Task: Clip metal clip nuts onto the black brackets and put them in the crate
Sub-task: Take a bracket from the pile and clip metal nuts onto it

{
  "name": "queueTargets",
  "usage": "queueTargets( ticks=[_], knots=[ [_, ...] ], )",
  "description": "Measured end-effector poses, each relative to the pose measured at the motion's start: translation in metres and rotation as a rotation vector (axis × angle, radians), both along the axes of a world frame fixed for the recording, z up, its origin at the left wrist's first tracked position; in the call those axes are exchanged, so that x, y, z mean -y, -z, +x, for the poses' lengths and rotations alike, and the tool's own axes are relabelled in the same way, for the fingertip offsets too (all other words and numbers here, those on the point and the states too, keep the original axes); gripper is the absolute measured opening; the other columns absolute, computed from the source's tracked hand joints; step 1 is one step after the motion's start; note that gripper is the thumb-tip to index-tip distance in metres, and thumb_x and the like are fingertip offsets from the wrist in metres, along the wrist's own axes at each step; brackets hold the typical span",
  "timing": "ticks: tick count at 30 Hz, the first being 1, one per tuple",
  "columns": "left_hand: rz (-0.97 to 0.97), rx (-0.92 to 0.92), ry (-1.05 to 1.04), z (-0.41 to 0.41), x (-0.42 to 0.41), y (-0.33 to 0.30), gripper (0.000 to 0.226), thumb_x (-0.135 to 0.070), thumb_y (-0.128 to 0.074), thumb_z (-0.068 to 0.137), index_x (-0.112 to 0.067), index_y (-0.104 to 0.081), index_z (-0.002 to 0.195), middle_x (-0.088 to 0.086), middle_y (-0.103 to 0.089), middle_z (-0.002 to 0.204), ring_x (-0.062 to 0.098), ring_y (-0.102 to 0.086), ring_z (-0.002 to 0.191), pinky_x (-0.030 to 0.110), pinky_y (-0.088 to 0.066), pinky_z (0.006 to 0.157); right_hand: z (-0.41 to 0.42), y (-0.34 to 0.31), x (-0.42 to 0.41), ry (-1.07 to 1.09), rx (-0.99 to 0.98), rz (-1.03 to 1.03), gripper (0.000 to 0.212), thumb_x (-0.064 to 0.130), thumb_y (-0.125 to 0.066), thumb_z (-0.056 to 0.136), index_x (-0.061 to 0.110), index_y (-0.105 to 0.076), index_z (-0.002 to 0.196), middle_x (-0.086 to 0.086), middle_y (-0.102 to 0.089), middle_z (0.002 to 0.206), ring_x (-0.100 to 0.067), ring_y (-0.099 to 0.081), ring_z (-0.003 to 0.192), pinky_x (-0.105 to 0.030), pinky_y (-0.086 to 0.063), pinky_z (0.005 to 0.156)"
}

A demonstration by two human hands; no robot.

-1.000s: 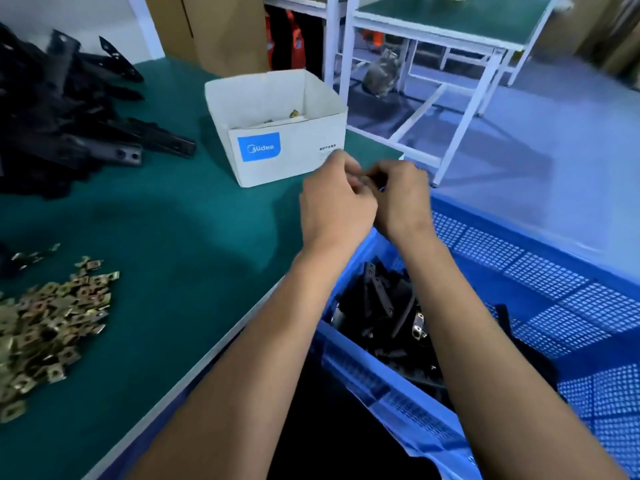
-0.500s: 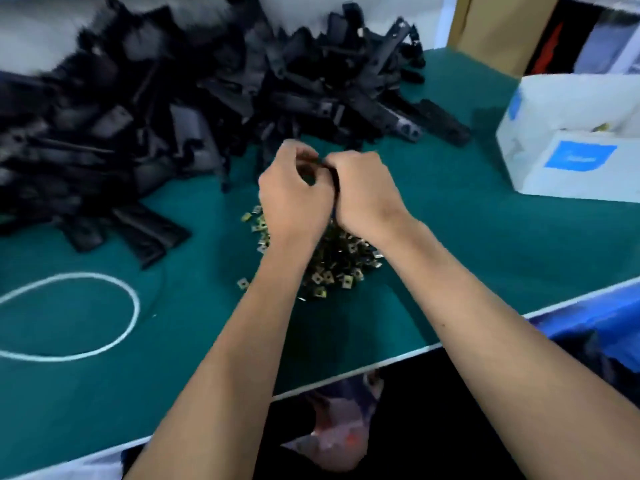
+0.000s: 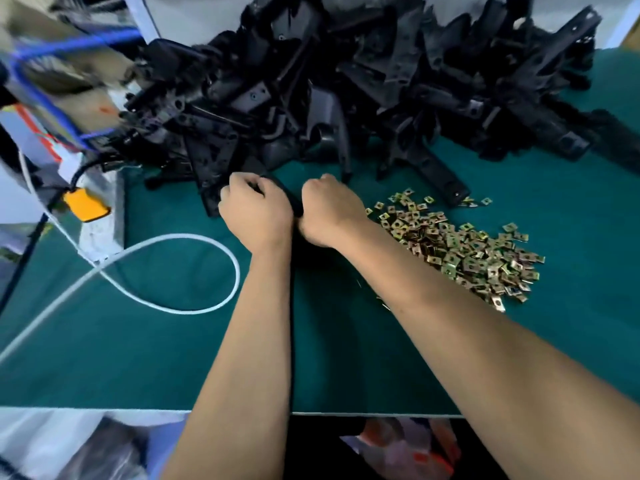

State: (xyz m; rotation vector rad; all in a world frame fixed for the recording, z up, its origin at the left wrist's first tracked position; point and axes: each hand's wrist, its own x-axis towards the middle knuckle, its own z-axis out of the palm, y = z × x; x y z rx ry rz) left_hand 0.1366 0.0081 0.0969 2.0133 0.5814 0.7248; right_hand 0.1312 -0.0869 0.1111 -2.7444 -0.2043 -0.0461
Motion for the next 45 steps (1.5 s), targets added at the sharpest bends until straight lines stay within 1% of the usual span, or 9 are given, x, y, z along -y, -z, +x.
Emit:
queueTargets(
  ticks=[3, 9, 13, 17, 21, 28, 32, 37, 45],
  knots=[
    [0.013, -0.002, -0.016, 0.006, -0.001, 0.002, 0.019, -0.014, -0.051, 0.096, -0.006, -0.065, 0.106, 0.015, -0.066, 0.112, 0.036, -0.056, 0.109, 0.035, -0.034, 0.089, 0.002, -0.001, 0.009, 0.030, 0.006, 0.143, 0.020, 0.024, -0.070, 0.084, 0.010, -0.056, 0.079, -0.008, -0.065, 0.094, -0.033, -0.064, 0.085, -0.034, -0.043, 0.063],
    [0.009, 0.094, 0.056, 0.004, 0.007, -0.003, 0.027, -0.026, -0.055, 0.097, -0.005, -0.060, 0.113, 0.010, -0.069, 0.112, 0.029, -0.060, 0.106, 0.037, -0.041, 0.091, -0.010, -0.002, 0.031, 0.150, -0.095, 0.949, 0.009, 0.005, -0.069, 0.081, 0.014, -0.066, 0.083, 0.000, -0.066, 0.072, -0.026, -0.066, 0.059, -0.038, -0.058, 0.056],
    [-0.507, 0.280, 0.395, -0.003, 0.013, -0.018, 0.043, -0.013, -0.052, 0.093, -0.005, -0.054, 0.135, 0.009, -0.064, 0.130, 0.013, -0.064, 0.116, 0.032, -0.052, 0.097, -0.023, -0.011, 0.045, 0.027, -0.196, 1.124, 0.012, -0.002, -0.064, 0.087, 0.007, -0.060, 0.081, -0.014, -0.068, 0.070, -0.025, -0.061, 0.052, -0.030, -0.049, 0.043],
    [-1.016, 0.219, 0.781, -0.007, 0.020, -0.026, 0.032, -0.027, -0.055, 0.099, -0.008, -0.060, 0.125, 0.009, -0.067, 0.135, 0.033, -0.064, 0.125, 0.039, -0.051, 0.100, -0.032, -0.024, 0.076, -0.184, -0.420, 1.027, 0.006, 0.002, -0.066, 0.094, 0.002, -0.065, 0.088, -0.014, -0.073, 0.071, -0.017, -0.061, 0.054, -0.024, -0.046, 0.044],
    [-1.291, 0.176, 0.815, -0.008, 0.040, -0.027, 0.026, -0.042, -0.050, 0.106, -0.018, -0.061, 0.113, -0.006, -0.071, 0.097, 0.011, -0.062, 0.070, 0.025, -0.051, 0.066, -0.036, -0.026, 0.097, -0.257, -0.339, 0.739, 0.014, 0.016, -0.073, 0.095, 0.008, -0.064, 0.101, -0.008, -0.076, 0.075, -0.013, -0.062, 0.056, -0.023, -0.045, 0.045],
    [-0.206, 0.186, 0.576, 0.020, 0.045, -0.013, 0.014, -0.021, -0.066, 0.098, -0.011, -0.057, 0.097, -0.006, -0.047, 0.072, 0.011, -0.043, 0.065, 0.030, -0.042, 0.065, -0.040, -0.020, 0.117, -0.480, -0.217, 0.096, 0.029, 0.051, -0.088, 0.073, 0.038, -0.073, 0.094, 0.021, -0.069, 0.083, 0.002, -0.063, 0.079, -0.021, -0.050, 0.071],
    [0.566, -0.031, 0.612, 0.027, 0.037, 0.001, 0.039, -0.049, -0.062, 0.092, -0.019, -0.060, 0.118, 0.003, -0.070, 0.105, 0.032, -0.064, 0.096, 0.040, -0.051, 0.077, -0.043, -0.013, 0.105, -0.553, -0.240, 0.066, 0.025, 0.051, -0.088, 0.072, 0.039, -0.073, 0.089, 0.018, -0.067, 0.089, -0.005, -0.061, 0.093, -0.035, -0.052, 0.087],
    [0.639, -0.059, 0.630, 0.031, 0.034, 0.005, 0.055, -0.073, -0.061, 0.083, -0.022, -0.062, 0.103, -0.002, -0.069, 0.091, 0.027, -0.064, 0.087, 0.036, -0.045, 0.069, -0.044, -0.007, 0.110, -0.559, -0.210, 0.183, 0.016, 0.032, -0.086, 0.081, 0.031, -0.070, 0.081, 0.015, -0.070, 0.086, -0.003, -0.064, 0.088, -0.025, -0.050, 0.081],
    [0.589, -0.119, 0.792, 0.024, 0.033, 0.005, 0.067, -0.088, -0.036, 0.073, -0.026, -0.057, 0.087, -0.005, -0.063, 0.075, 0.024, -0.060, 0.076, 0.035, -0.040, 0.066, -0.033, -0.005, 0.138, -0.135, 0.139, 1.105, 0.011, 0.013, -0.069, 0.098, 0.014, -0.064, 0.088, -0.003, -0.064, 0.068, -0.012, -0.053, 0.058, -0.019, -0.043, 0.052]
  ],
)
